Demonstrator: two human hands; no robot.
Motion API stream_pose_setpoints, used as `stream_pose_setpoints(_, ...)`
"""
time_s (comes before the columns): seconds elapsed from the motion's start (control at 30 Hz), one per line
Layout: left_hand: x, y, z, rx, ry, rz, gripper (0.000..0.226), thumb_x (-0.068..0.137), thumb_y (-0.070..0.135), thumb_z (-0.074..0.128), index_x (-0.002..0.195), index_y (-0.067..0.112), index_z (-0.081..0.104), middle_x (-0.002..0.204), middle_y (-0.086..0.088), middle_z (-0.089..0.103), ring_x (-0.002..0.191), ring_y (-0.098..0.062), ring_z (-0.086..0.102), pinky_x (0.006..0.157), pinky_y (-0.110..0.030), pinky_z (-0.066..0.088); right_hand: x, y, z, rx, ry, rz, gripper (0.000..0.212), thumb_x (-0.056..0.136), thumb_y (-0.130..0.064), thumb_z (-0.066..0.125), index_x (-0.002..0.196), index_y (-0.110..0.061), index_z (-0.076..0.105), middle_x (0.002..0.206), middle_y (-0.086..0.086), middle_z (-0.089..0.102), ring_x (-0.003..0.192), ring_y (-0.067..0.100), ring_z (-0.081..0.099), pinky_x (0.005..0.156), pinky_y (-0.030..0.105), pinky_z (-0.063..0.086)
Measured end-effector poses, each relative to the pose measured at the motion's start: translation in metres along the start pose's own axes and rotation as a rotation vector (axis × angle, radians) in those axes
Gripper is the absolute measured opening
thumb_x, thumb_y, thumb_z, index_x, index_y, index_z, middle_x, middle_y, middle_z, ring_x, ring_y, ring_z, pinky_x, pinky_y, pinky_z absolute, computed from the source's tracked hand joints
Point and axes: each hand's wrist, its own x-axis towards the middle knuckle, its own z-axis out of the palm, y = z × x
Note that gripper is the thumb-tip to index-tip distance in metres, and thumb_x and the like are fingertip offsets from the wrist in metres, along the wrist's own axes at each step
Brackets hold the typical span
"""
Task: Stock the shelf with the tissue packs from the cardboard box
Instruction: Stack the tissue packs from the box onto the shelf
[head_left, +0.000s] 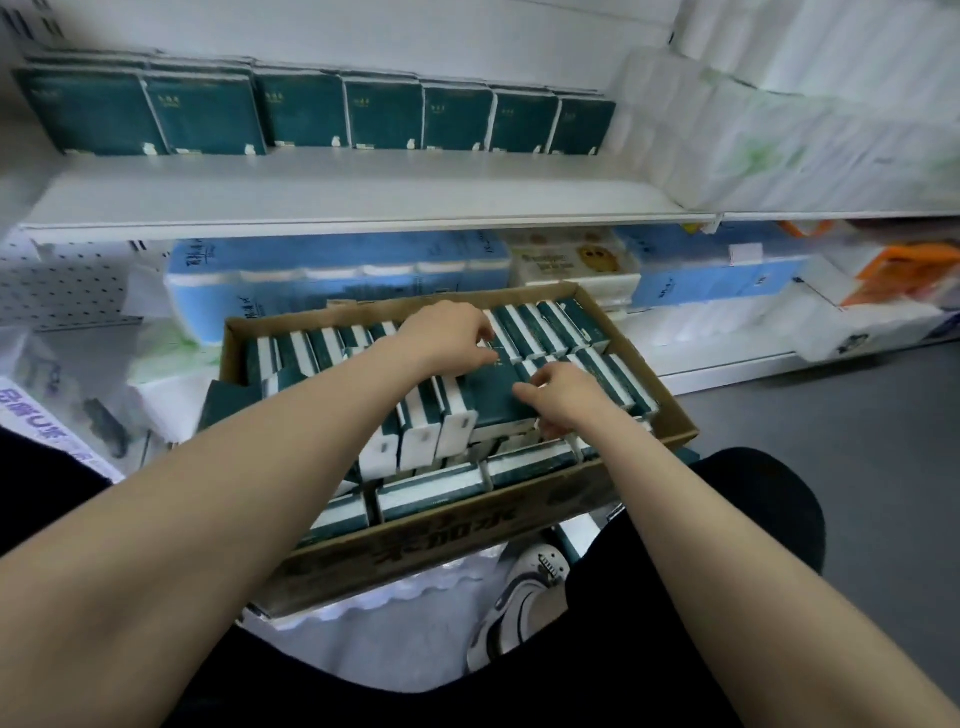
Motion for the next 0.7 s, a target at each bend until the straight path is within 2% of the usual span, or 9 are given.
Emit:
stream_pose_setpoints(0.13,0.009,-0.004,0.005,0.138,-0.118,-0.066,0.039,0.090,0.045,0.058,0.120,0.020,0.065,0.118,-0.001,0.066,0.103,-0.023,0.061,0.084,-0.038,0.054,0.006,-0.001,0.008,0.118,-0.075,0.082,0.027,0.094,-0.036,0.064,0.082,-0.016,0.051,0.097,0.011,0.066,0.084,0.033,0.073,0.081,0.049,0.060)
stream_pose_setpoints(0.23,0.012,-0.010,0.008,0.169,-0.171,-0.094,0.037,0.091,0.042,0.057,0.117,0.017,0.065,0.114,-0.002,0.066,0.100,-0.024,0.062,0.080,-0.037,0.054,0.014,-0.002,0.011,0.166,-0.066,0.088,0.026,0.089,-0.031,0.072,0.082,-0.014,0.052,0.094,0.015,0.071,0.085,0.032,0.074,0.084,0.049,0.059)
stream_pose_setpoints(0.37,0.016,-0.019,0.006,0.141,-0.193,-0.127,0.038,0.093,0.039,0.056,0.119,0.011,0.062,0.119,-0.006,0.065,0.102,-0.025,0.061,0.085,-0.038,0.053,0.023,-0.005,0.006,0.190,-0.049,0.104,0.032,0.084,-0.030,0.078,0.095,-0.005,0.062,0.087,0.010,0.069,0.077,0.024,0.066,0.083,0.039,0.058)
stream_pose_setpoints(0.4,0.016,-0.022,0.006,0.127,-0.200,-0.132,0.036,0.093,0.037,0.056,0.116,0.010,0.061,0.120,-0.008,0.065,0.101,-0.025,0.060,0.085,-0.037,0.052,0.025,-0.006,0.003,0.186,-0.051,0.095,0.034,0.083,-0.030,0.079,0.100,-0.006,0.061,0.090,0.009,0.067,0.081,0.023,0.064,0.082,0.038,0.055)
stream_pose_setpoints(0.43,0.017,-0.025,0.005,0.108,-0.202,-0.136,0.034,0.094,0.035,0.055,0.114,0.009,0.061,0.120,-0.008,0.064,0.101,-0.026,0.060,0.085,-0.037,0.051,0.026,-0.007,0.001,0.202,-0.054,0.081,0.037,0.083,-0.028,0.080,0.107,-0.008,0.060,0.097,0.009,0.066,0.090,0.023,0.064,0.089,0.038,0.054)
stream_pose_setpoints(0.5,0.017,-0.029,0.001,0.064,-0.193,-0.140,0.036,0.095,0.034,0.055,0.120,0.009,0.062,0.121,-0.008,0.064,0.106,-0.027,0.059,0.090,-0.038,0.051,0.030,-0.009,-0.003,0.284,-0.053,0.070,0.052,0.083,-0.022,0.080,0.127,-0.007,0.056,0.116,0.011,0.065,0.101,0.024,0.062,0.095,0.040,0.053)
stream_pose_setpoints(0.53,0.017,-0.031,-0.001,0.036,-0.182,-0.143,0.037,0.095,0.033,0.055,0.123,0.010,0.061,0.121,-0.008,0.063,0.107,-0.027,0.059,0.091,-0.037,0.050,0.032,-0.012,-0.006,0.319,-0.048,0.059,0.052,0.084,-0.019,0.078,0.130,-0.008,0.055,0.119,0.011,0.064,0.097,0.022,0.062,0.089,0.037,0.054)
stream_pose_setpoints(0.6,0.017,-0.035,-0.006,-0.058,-0.141,-0.161,0.037,0.095,0.031,0.057,0.125,0.010,0.060,0.122,-0.008,0.063,0.108,-0.027,0.058,0.092,-0.036,0.049,0.036,-0.019,-0.011,0.368,-0.037,0.018,0.039,0.088,-0.013,0.073,0.124,-0.014,0.058,0.114,0.011,0.065,0.087,0.020,0.060,0.072,0.031,0.053)
stream_pose_setpoints(0.7,0.018,-0.045,-0.012,-0.311,-0.052,-0.209,0.041,0.093,0.026,0.062,0.128,0.011,0.051,0.125,-0.007,0.058,0.111,-0.024,0.056,0.094,-0.037,0.047,0.042,-0.033,-0.020,0.507,-0.018,-0.047,0.023,0.092,-0.004,0.065,0.109,-0.017,0.057,0.110,0.011,0.066,0.086,0.021,0.062,0.066,0.029,0.053)
